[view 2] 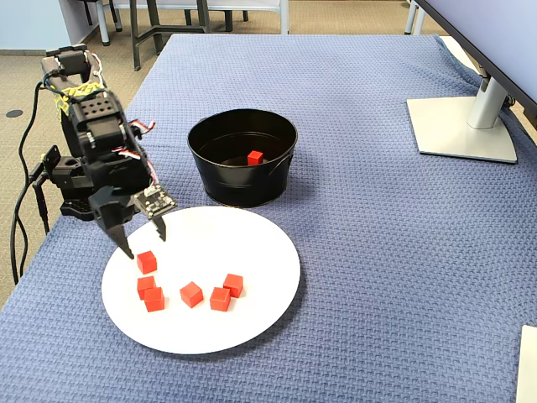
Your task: Pick up the red cubes from the white plate and place them in the black recipient
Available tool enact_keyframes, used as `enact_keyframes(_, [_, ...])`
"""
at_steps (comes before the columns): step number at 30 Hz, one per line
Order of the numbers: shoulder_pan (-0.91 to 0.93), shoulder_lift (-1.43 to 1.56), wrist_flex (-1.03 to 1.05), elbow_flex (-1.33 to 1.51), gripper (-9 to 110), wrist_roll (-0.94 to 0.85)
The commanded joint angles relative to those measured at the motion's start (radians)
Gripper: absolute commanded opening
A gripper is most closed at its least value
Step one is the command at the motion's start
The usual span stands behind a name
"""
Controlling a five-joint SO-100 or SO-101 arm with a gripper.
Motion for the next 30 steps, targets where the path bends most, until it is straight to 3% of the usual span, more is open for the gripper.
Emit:
enact_keyframes(1, [0.025,-0.008,-0.041,-0.005,20,-0.061])
enact_keyframes(13, [0.015,-0.095,-0.149,0.031,17,-0.029])
enact_keyframes(17, [0.009,-0.100,-0.261,0.089,2,-0.002])
enact_keyframes(20, [-0.003,-0.092,-0.301,0.114,0,0.028])
enact_keyframes(25, [-0.101,0.026,-0.443,0.141,0,0.330])
enact_keyframes(27, [-0.153,0.153,-0.368,0.127,0,0.468])
enact_keyframes(30, [-0.256,0.287,-0.077,-0.020,0,0.709])
